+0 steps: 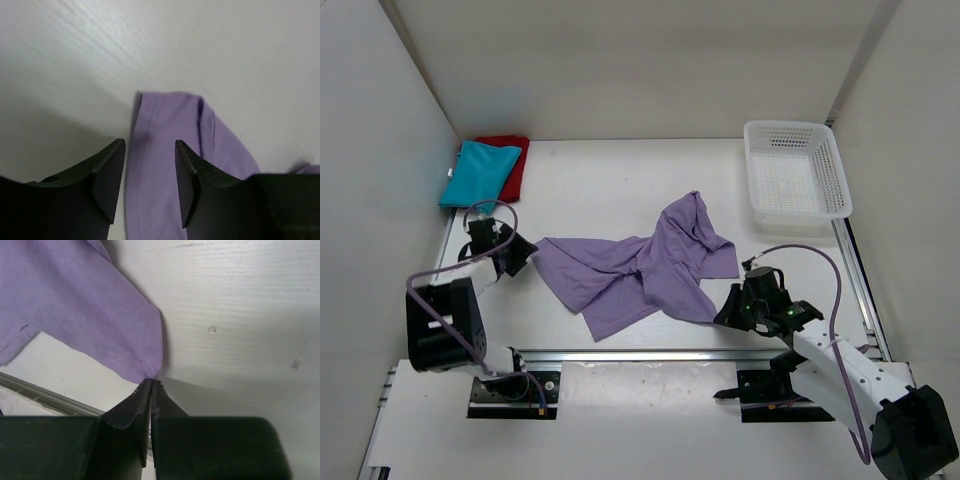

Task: Fold and stack the t-shirts
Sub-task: Flatten out the tshirt

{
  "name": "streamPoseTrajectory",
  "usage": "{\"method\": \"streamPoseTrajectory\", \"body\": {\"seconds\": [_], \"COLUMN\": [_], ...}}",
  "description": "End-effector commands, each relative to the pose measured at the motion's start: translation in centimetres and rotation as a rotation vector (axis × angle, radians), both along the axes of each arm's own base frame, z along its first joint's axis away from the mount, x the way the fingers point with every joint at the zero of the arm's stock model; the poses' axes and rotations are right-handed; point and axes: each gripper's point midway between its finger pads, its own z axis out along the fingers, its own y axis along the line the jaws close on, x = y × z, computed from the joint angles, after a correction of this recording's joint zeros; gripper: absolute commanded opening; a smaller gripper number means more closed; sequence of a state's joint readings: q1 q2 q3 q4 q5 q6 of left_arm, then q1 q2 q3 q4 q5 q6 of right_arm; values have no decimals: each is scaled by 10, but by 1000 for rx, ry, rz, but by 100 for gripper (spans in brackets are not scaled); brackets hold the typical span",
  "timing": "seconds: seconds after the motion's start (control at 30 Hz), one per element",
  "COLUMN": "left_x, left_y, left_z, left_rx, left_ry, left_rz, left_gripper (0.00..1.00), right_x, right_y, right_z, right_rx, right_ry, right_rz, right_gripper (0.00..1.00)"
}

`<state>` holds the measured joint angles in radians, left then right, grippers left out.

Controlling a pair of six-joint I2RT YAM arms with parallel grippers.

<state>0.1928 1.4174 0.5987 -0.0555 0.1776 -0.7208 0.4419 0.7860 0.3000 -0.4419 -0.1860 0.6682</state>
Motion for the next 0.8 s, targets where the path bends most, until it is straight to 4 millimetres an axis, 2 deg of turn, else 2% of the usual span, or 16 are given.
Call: {"method": "streamPoseTrajectory", "body": {"seconds": [0.0,0.2,0.33,0.43,0.5,0.53,0.6,0.63,0.77], "left_x": [42,54,50,46,50,43,44,37,43], "left_y": [13,25,26,29,27,26,22,21,15], "left_z": [25,4,-7,-14,-12,-16,-21,-30,-32], "left_rx": [107,259,299,333,349,356,369,359,358], "left_ry": [-94,45,120,160,166,198,231,268,284], "left_rz": [14,-5,-47,-64,-73,-93,-122,-136,-173], "left_gripper": [53,54,49,51,52,54,55,54,44], "right_x": [22,27,32,37,39,39,41,41,47], "right_y": [7,10,5,4,5,7,9,9,10], "right_z": [22,26,30,34,36,37,39,38,45], "right_rx": [42,46,30,38,39,41,44,39,50], "right_ry": [-101,-120,-140,-152,-160,-163,-175,-178,-213], "right_rz": [16,28,23,16,20,27,29,32,30], "right_gripper": [0,0,0,0,0,0,0,0,0]}}
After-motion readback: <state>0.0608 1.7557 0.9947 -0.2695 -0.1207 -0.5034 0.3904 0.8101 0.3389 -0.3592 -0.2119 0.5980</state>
